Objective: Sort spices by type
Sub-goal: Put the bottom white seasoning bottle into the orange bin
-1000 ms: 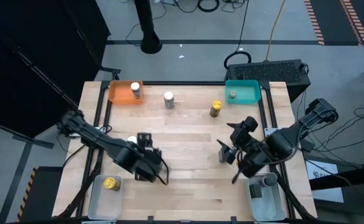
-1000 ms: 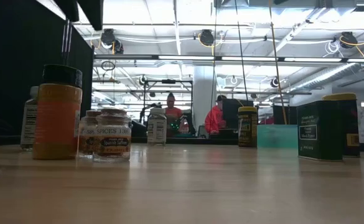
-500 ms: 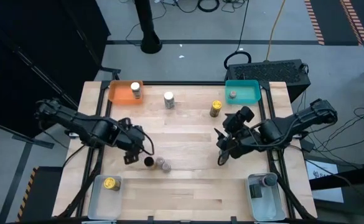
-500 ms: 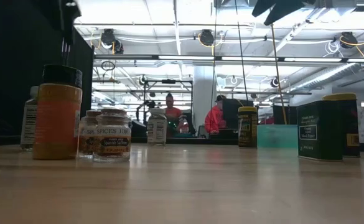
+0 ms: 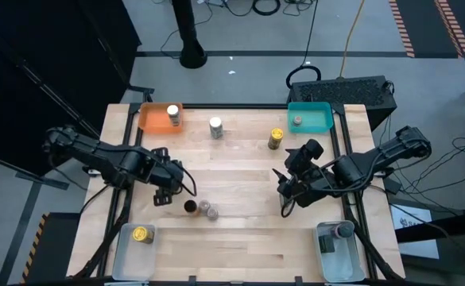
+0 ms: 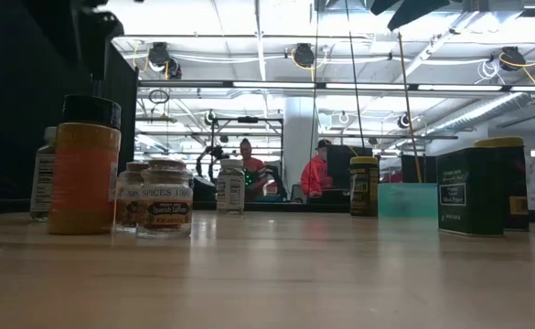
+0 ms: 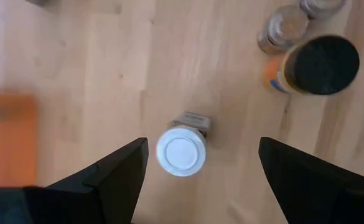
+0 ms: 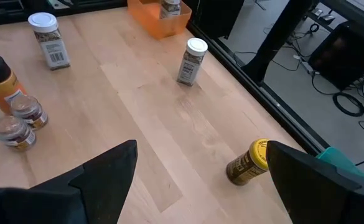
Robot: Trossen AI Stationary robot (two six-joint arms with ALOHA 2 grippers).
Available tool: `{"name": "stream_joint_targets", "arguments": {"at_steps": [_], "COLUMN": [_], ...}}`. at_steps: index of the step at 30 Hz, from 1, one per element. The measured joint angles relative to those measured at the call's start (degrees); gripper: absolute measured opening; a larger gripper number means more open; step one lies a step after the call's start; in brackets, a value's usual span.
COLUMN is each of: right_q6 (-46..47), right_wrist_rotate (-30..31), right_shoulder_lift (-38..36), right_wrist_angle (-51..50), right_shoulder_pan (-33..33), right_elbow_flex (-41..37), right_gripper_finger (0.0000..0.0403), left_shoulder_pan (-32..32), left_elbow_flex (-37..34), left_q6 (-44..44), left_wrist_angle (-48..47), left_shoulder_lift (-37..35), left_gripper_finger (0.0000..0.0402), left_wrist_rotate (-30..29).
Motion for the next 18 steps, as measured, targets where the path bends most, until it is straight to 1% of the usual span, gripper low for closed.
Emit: {"name": "stream_joint_targets", "arguments": {"at_steps": [2,7,12,18], "right_q6": [-0.5,-0.7,-0.7,-0.9], "right_wrist_rotate": [0.0,0.0,0.0,0.0], "right_shoulder_lift": [0.0,0.0,0.0,0.0], "right_wrist_angle": [0.0,0.0,0.0,0.3], "right_shoulder_pan": [0.0,0.0,0.0,-0.2], "right_elbow_flex": [0.0,0.0,0.0,0.0], "right_gripper_finger": [0.0338,0.0338,0.0338,0.0338], "left_shoulder_pan": [1.1,3.4,6.5,10.2], "left_elbow_flex": [-2.4,-7.8,-12.3,-17.0], "left_q6": [1.3,1.8,2.6,6.1], "left_wrist_angle": [2.1,3.0,4.4,8.5], "left_shoulder_lift": [-1.3,-5.5,-9.3,-9.8], "left_gripper_finger": [0.0313,0.0313,0.0313,0.0313], "left_wrist_rotate": [1.4,1.6,4.3,7.8]}}
